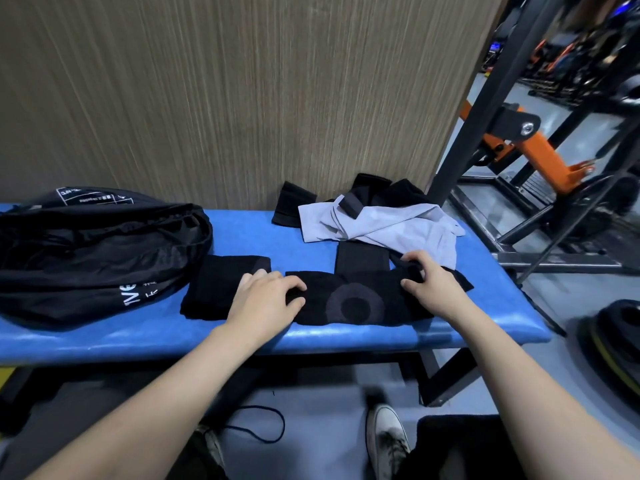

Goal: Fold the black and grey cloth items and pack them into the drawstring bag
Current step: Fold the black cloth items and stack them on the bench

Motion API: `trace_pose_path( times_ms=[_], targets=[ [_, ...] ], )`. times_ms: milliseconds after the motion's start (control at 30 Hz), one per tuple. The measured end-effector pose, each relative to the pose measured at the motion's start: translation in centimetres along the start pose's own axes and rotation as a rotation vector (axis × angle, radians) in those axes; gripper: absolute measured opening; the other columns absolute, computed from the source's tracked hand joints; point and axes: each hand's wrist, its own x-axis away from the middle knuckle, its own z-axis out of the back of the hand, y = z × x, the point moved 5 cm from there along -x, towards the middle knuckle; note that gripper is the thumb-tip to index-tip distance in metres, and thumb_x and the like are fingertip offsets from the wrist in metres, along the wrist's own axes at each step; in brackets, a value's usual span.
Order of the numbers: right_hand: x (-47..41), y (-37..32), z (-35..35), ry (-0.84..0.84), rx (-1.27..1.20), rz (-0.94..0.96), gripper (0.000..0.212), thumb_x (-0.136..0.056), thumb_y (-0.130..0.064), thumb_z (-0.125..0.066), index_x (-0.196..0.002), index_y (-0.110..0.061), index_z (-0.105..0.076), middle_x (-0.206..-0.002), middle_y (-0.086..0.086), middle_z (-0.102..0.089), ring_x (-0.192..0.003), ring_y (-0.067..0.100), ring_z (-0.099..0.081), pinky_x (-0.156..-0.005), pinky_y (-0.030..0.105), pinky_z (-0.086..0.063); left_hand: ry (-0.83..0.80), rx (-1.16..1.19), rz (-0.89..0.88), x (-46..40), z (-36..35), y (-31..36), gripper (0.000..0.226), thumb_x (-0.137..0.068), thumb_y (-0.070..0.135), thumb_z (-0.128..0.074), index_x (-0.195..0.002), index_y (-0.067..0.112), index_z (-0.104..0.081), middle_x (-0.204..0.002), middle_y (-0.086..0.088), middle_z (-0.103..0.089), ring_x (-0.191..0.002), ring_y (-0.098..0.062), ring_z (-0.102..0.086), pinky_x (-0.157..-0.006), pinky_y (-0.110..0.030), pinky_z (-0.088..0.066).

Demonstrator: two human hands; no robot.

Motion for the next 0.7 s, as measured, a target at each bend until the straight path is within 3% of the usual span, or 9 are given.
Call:
trace_pose_path(
  times_ms=[67, 133, 233, 300, 467, 567, 700],
  targets=[
    [0.1, 0.3, 0.3, -0.016, -0.136, -0.045, 0.030, -0.090, -0.011, -0.066, -0.112, -0.030, -0.058, -0.096, -0.019, -0.054, -0.093, 0.013, -0.053, -0.071, 0.019, -0.041, -0.007, 0.036, 0.025, -0.1, 0.0, 0.0, 0.029, -0.094, 0.048, -0.052, -0.122, 0.043, -0.056, -0.108, 0.011, -0.061, -0.104, -0.015, -0.047, -0.094, -0.029, -0.026],
    [0.4, 0.5, 0.4, -0.054, -0.297, -0.119, 0.026, -0.089, -0.007, -0.066, -0.104, -0.028, -0.063, -0.093, -0.005, -0.056, -0.082, 0.014, -0.056, -0.059, 0.015, -0.044, -0.015, 0.112, 0.064, -0.2, 0.0, -0.2, 0.029, -0.092, 0.045, -0.057, -0.121, 0.039, -0.057, -0.102, 0.011, -0.061, -0.101, -0.014, -0.048, -0.093, -0.029, -0.028],
    [0.4, 0.5, 0.9, -0.075, -0.398, -0.133, 0.021, -0.088, -0.003, -0.064, -0.092, -0.023, -0.068, -0.085, 0.011, -0.057, -0.070, 0.022, -0.055, -0.056, 0.027, -0.043, -0.028, 0.248, 0.116, -0.4, 0.1, -0.7, 0.018, -0.091, 0.038, -0.062, -0.109, 0.039, -0.061, -0.084, 0.009, -0.058, -0.095, -0.013, -0.049, -0.088, -0.028, -0.026],
    [0.5, 0.0, 1.1, -0.085, -0.439, -0.105, 0.018, -0.090, -0.004, -0.062, -0.090, -0.021, -0.068, -0.082, 0.011, -0.056, -0.069, 0.022, -0.050, -0.054, 0.031, -0.037, -0.037, 0.279, 0.122, -0.4, 0.2, -0.8, 0.013, -0.091, 0.035, -0.062, -0.103, 0.039, -0.062, -0.081, 0.009, -0.056, -0.094, -0.012, -0.049, -0.087, -0.027, -0.024],
    [0.9, -3.0, 0.3, -0.074, -0.516, -0.002, 0.013, -0.092, -0.008, -0.062, -0.097, -0.018, -0.069, -0.078, 0.003, -0.052, -0.062, 0.014, -0.045, -0.051, 0.022, -0.036, -0.033, 0.290, 0.116, -0.3, 0.1, -0.7, 0.012, -0.093, 0.034, -0.059, -0.102, 0.040, -0.063, -0.080, 0.011, -0.058, -0.094, -0.011, -0.047, -0.088, -0.026, -0.023],
    [1.0, -5.2, -1.2, -0.139, -0.655, 0.030, 0.013, -0.093, -0.003, -0.060, -0.103, -0.009, -0.067, -0.086, 0.012, -0.052, -0.071, 0.025, -0.052, -0.054, 0.032, -0.048, -0.033, 0.316, 0.121, -0.4, 0.1, -0.9, 0.015, -0.094, 0.032, -0.057, -0.104, 0.040, -0.065, -0.082, 0.012, -0.059, -0.095, -0.010, -0.047, -0.088, -0.025, -0.023],
    [0.9, -7.9, -3.6, -0.226, -0.685, 0.055, 0.014, -0.094, 0.000, -0.059, -0.107, -0.001, -0.065, -0.084, 0.012, -0.047, -0.062, 0.027, -0.054, -0.054, 0.035, -0.054, -0.042, 0.339, 0.126, -0.4, 0.1, -1.2, 0.018, -0.094, 0.030, -0.055, -0.106, 0.039, -0.065, -0.085, 0.013, -0.061, -0.098, -0.009, -0.049, -0.093, -0.027, -0.026]
  ],
)
